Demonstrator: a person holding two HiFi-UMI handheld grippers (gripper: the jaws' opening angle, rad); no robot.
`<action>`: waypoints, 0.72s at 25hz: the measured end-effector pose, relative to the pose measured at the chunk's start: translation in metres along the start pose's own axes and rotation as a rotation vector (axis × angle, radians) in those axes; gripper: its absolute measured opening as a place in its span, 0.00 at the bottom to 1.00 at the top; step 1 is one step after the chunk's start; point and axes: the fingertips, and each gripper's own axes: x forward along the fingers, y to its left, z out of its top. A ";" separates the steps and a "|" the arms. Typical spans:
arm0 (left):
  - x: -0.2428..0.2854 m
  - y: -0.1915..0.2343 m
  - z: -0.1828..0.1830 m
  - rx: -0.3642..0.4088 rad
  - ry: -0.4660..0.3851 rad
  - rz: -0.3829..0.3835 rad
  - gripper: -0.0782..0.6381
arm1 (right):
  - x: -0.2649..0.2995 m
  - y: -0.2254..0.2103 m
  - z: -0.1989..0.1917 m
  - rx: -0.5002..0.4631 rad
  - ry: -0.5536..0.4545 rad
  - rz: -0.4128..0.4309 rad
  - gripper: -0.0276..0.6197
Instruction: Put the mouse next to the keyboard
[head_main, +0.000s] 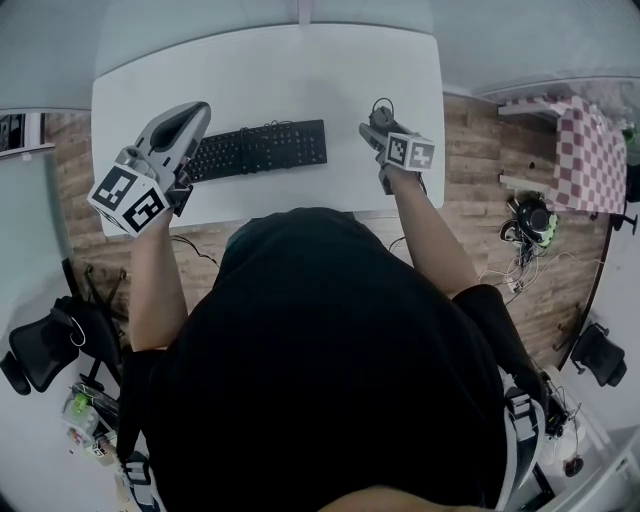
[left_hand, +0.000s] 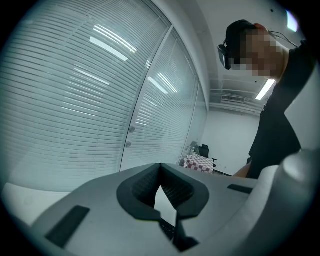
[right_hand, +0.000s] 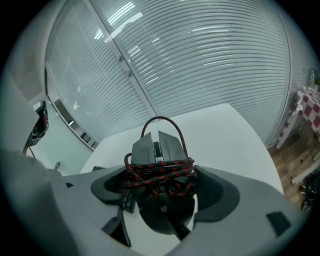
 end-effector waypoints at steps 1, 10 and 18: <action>0.001 0.001 0.000 0.000 0.000 -0.004 0.14 | 0.002 -0.002 -0.002 0.005 0.003 -0.004 0.69; 0.012 0.011 -0.006 -0.002 0.024 -0.015 0.14 | 0.019 -0.017 -0.017 0.013 0.049 -0.036 0.69; 0.016 0.023 -0.006 -0.002 0.044 -0.025 0.14 | 0.039 -0.023 -0.035 -0.004 0.123 -0.081 0.69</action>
